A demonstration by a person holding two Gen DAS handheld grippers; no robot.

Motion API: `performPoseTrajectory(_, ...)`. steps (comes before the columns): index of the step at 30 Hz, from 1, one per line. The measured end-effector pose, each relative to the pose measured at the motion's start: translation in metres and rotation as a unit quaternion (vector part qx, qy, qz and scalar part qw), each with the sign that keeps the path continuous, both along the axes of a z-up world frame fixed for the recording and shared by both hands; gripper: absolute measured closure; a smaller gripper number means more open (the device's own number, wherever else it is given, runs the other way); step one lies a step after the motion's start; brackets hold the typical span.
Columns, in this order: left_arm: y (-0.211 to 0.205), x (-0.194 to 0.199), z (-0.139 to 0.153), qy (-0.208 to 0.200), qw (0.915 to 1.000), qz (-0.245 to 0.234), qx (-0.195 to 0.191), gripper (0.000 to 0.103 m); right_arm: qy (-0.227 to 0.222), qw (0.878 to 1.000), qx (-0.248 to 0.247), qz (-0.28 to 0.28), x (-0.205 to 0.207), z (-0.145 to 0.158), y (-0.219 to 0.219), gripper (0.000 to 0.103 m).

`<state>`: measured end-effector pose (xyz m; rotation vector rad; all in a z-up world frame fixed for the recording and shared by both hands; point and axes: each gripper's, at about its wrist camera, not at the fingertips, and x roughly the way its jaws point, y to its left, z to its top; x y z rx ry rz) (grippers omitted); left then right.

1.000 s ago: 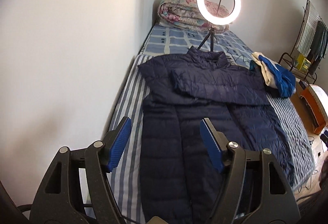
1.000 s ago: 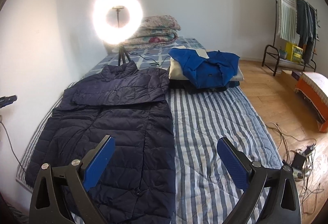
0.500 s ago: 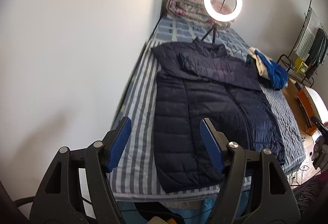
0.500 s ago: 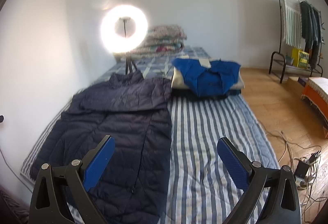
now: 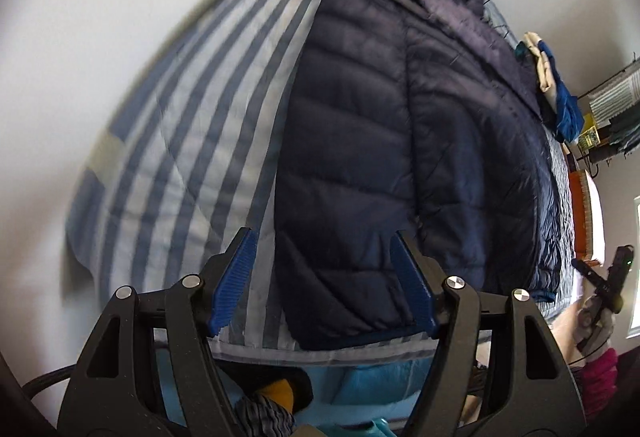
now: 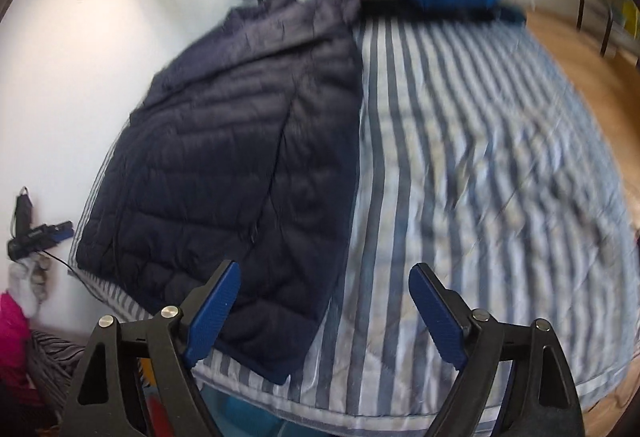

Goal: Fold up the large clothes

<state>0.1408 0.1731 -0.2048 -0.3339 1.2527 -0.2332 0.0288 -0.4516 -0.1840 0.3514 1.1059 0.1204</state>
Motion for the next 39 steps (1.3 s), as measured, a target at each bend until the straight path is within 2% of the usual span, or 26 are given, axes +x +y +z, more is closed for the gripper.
performPoseTrajectory(6, 0.006, -0.005, -0.025, 0.032, 0.9991, 0.012, -0.024, 0.032, 0.024, 0.999, 0.032, 0.004, 0.0, -0.023, 0.005, 0.017)
performPoseTrajectory(10, 0.008, -0.007, -0.027, 0.033, 0.9986, 0.013, -0.038, 0.034, 0.041, 0.998, 0.044, 0.017, 0.004, -0.035, 0.015, 0.02)
performPoseTrajectory(14, 0.002, -0.004, -0.029, 0.041, 0.9978, 0.003, -0.053, 0.055, 0.046, 0.998, 0.042, 0.024, 0.01, -0.04, 0.022, 0.021)
performPoseTrajectory(16, -0.003, -0.003, -0.03, 0.045, 0.9974, -0.005, -0.056, 0.065, 0.046, 0.997, 0.057, 0.029, 0.014, -0.04, 0.025, 0.025)
performPoseTrajectory(18, -0.01, -0.002, -0.029, 0.042, 0.9978, -0.014, -0.049, 0.069, 0.049, 0.996, 0.065, 0.035, 0.017, -0.041, 0.028, 0.031)
performPoseTrajectory(19, -0.015, -0.002, -0.029, 0.041, 0.9977, -0.021, -0.051, 0.077, 0.048, 0.996, 0.065, 0.044, 0.018, -0.041, 0.032, 0.032)
performPoseTrajectory(20, -0.018, -0.002, -0.028, 0.041, 0.9975, -0.025, -0.052, 0.087, 0.05, 0.995, 0.067, 0.05, 0.018, -0.042, 0.034, 0.036)
performPoseTrajectory(22, -0.025, -0.001, -0.024, 0.033, 0.998, -0.03, -0.044, 0.092, 0.055, 0.994, 0.065, 0.065, 0.02, -0.042, 0.04, 0.047)
performPoseTrajectory(24, -0.029, 0.0, -0.019, 0.022, 0.9982, -0.032, -0.045, 0.094, 0.06, 0.993, 0.073, 0.071, 0.024, -0.042, 0.043, 0.075)
performPoseTrajectory(27, -0.032, 0.0, -0.001, -0.007, 0.9983, -0.028, -0.05, 0.096, 0.054, 0.993, 0.084, 0.066, 0.027, -0.035, 0.043, 0.094)
performPoseTrajectory(31, -0.034, 0.001, 0.027, -0.05, 0.9958, -0.021, -0.074, 0.097, 0.027, 0.995, 0.077, 0.06, 0.026, -0.017, 0.04, 0.098)
performPoseTrajectory(39, -0.035, 0.008, 0.059, -0.089, 0.9915, -0.011, -0.094, 0.098, -0.032, 0.995, 0.086, 0.04, 0.024, 0.029, 0.027, 0.101)
